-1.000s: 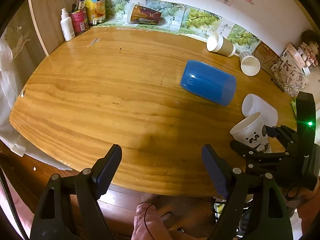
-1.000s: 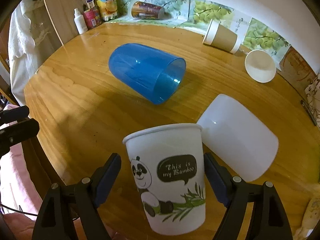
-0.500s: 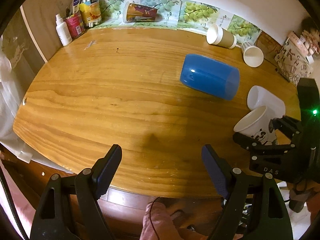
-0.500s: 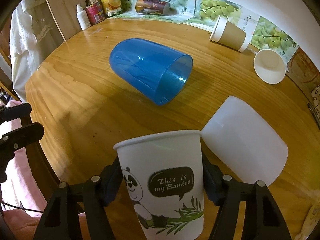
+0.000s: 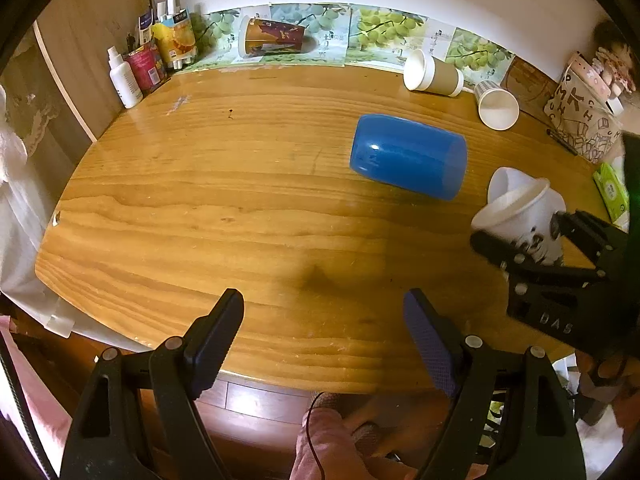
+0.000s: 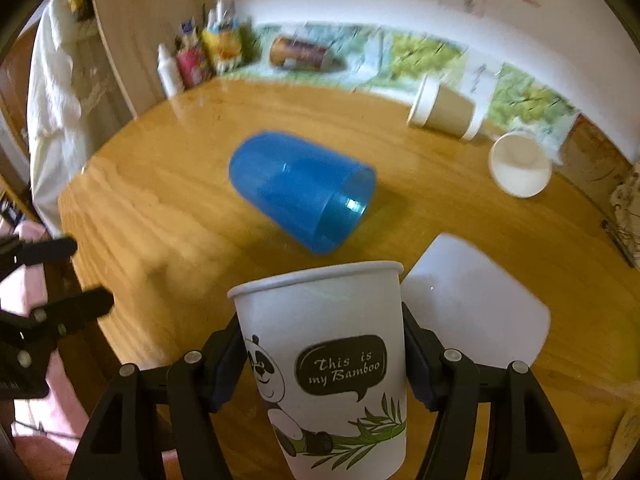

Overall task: Flip cup upright
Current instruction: 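Lift the panda cup off the desk with the right gripper, then rotate the right tool so the cup's rim faces up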

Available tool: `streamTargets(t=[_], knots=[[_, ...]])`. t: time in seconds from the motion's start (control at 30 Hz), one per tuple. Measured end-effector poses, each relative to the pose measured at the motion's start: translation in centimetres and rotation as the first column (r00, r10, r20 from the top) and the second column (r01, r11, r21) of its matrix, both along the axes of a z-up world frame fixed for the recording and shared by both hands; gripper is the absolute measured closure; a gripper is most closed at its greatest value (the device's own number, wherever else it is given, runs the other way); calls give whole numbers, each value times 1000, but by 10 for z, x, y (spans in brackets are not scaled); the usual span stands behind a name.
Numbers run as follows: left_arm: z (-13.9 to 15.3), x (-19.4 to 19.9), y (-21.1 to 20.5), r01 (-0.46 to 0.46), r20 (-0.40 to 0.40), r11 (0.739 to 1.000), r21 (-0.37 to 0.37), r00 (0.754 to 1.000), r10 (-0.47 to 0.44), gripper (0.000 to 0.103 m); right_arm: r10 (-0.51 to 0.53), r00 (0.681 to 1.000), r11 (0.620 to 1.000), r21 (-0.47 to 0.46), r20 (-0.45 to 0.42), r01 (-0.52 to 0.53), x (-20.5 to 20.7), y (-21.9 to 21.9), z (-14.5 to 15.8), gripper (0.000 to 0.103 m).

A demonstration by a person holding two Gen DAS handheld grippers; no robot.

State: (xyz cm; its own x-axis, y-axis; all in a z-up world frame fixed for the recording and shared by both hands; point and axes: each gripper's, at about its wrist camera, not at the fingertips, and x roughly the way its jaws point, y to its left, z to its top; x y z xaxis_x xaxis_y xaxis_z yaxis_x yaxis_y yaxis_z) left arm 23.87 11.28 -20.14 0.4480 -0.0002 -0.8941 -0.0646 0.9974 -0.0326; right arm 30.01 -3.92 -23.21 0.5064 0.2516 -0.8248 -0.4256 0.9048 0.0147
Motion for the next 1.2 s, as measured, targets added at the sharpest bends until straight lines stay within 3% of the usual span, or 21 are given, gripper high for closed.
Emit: streamTargets(t=[0.3,0.57,1.2], knots=[[11,-12,4,-15,24,1000,18,1000,15,18,-112,978,991,92,176,97,-26,1,18,35],[10,-37,9,-28,11,999,46,1000,28,18,-213,956,970,164,204,181,-47,-5,6,34],[11,-83,11,-54,-10,990,129,998,56,18,-245,926,962,189,288,196,-61,-7,-11,34]])
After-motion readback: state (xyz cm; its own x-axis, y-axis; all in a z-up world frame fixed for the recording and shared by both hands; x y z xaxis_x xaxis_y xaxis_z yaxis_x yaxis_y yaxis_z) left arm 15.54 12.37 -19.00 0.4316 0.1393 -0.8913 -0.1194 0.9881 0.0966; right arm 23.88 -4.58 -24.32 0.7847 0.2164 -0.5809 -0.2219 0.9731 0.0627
